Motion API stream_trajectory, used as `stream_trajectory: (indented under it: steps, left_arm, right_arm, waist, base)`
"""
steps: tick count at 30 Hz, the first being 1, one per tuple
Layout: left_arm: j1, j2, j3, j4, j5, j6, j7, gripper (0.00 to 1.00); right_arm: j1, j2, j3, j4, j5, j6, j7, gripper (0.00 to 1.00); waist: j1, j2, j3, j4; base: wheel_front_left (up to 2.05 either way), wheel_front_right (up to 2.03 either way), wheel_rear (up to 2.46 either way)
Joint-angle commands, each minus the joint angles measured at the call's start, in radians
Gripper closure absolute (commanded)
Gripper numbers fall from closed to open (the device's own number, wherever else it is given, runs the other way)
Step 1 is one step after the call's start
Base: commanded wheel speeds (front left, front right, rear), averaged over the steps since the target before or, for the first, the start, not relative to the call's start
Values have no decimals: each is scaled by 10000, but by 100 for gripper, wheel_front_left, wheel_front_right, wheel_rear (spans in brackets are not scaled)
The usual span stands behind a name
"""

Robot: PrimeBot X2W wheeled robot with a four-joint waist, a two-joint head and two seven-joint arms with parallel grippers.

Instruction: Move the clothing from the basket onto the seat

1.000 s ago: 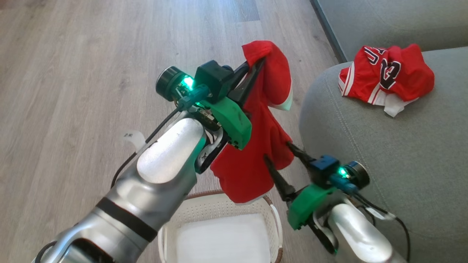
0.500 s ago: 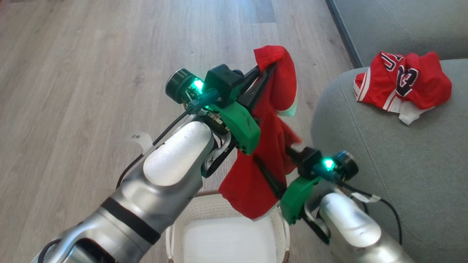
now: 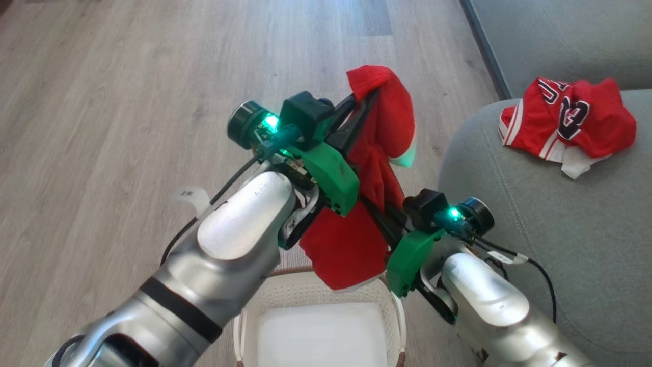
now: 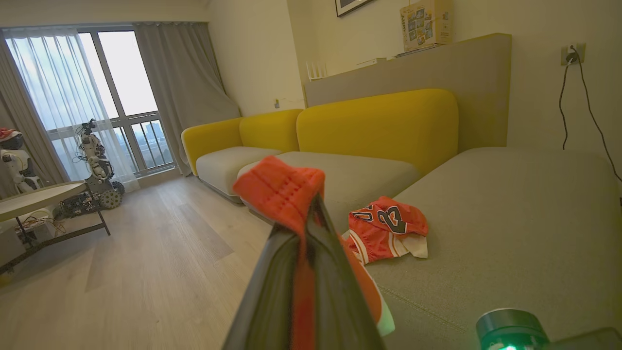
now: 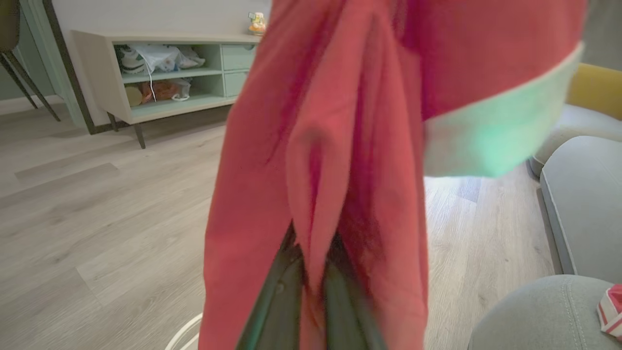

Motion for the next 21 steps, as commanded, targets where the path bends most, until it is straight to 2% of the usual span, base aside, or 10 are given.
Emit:
stream_trajectory:
  steps: [1,3,6,7,8,13,21]
  left_arm:
    - [-481,178,368,-193,-72,56,-87,100]
    - [-327,205,531,-171,-233,89,-135,100]
    - [-53,263,726,-168,-354,152,-213,35]
    - [36,287,749,-158,-351,169,-231,4]
    - [127,298,781,-153,-370,173,-245,0]
    - [586,350,1122,-194,-553,216,-294,0]
    - [1369,513,1430,-424,-222,226,-311,0]
  right_arm:
    - [-375,141,-56,-364,-2,-4,-67,100]
    - [-369,141,-207,-535,-24,-4,-67,100]
    - [-374,141,-511,-800,-146,-4,-67,100]
    - [-376,141,-627,-893,-192,-4,-67,100]
    - [-379,141,-751,-988,-254,-4,-67,100]
    - [-403,141,-1447,-1420,-584,-4,-67,100]
    - [-280,-36,-2497,-1916,-1228,-4,-67,100]
  waist:
    - [1,-1,1,-45]
    - [1,-1,9,-154]
    - [1,-1,36,-324]
    - [1,-1,52,-389]
    - [1,-1,71,-454]
    - [1,-1,183,-837]
    - [1,-1,383,-1510]
  base:
    - [0,0,0]
    - [0,0,0]
    - [0,0,0]
    - [0,0,0]
    - [0,0,0]
    - [0,0,0]
    - [0,0,0]
